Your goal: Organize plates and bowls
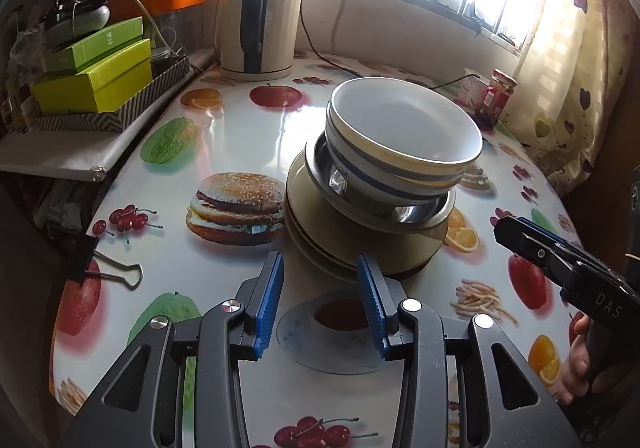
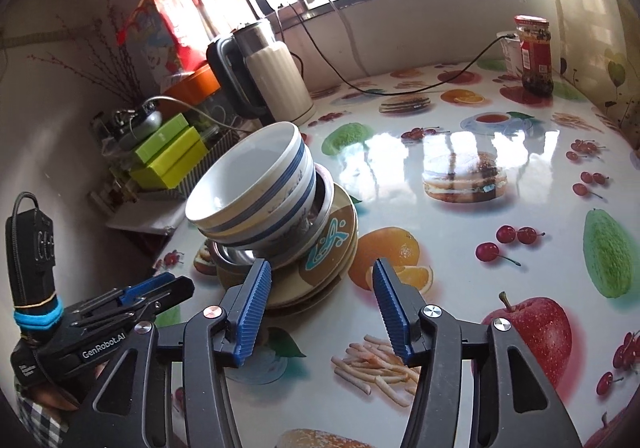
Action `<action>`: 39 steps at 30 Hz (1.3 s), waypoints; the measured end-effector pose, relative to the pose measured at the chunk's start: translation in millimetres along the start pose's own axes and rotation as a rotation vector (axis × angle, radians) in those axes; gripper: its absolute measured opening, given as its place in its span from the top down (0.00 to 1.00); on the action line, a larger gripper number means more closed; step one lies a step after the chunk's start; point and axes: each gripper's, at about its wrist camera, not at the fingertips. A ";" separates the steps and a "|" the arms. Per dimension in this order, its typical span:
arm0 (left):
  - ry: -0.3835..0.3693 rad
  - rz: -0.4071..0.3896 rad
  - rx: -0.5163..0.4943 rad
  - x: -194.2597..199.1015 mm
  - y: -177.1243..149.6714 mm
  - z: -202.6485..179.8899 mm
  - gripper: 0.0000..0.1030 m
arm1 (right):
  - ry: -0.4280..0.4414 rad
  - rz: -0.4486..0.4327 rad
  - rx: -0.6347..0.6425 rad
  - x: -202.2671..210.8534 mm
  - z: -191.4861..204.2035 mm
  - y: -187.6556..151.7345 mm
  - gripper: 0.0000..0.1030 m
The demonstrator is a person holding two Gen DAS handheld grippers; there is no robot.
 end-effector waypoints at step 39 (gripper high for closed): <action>0.070 0.089 -0.041 -23.4 -50.0 -16.2 0.62 | -0.256 0.139 -0.004 -14.9 -17.7 -57.0 0.32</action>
Point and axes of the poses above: each gripper's, at about its wrist camera, not at the fingertips, and x roughly against the way its jaws point, z to its left, y to its top, and after that the axes turned 5 degrees about y, right-handed
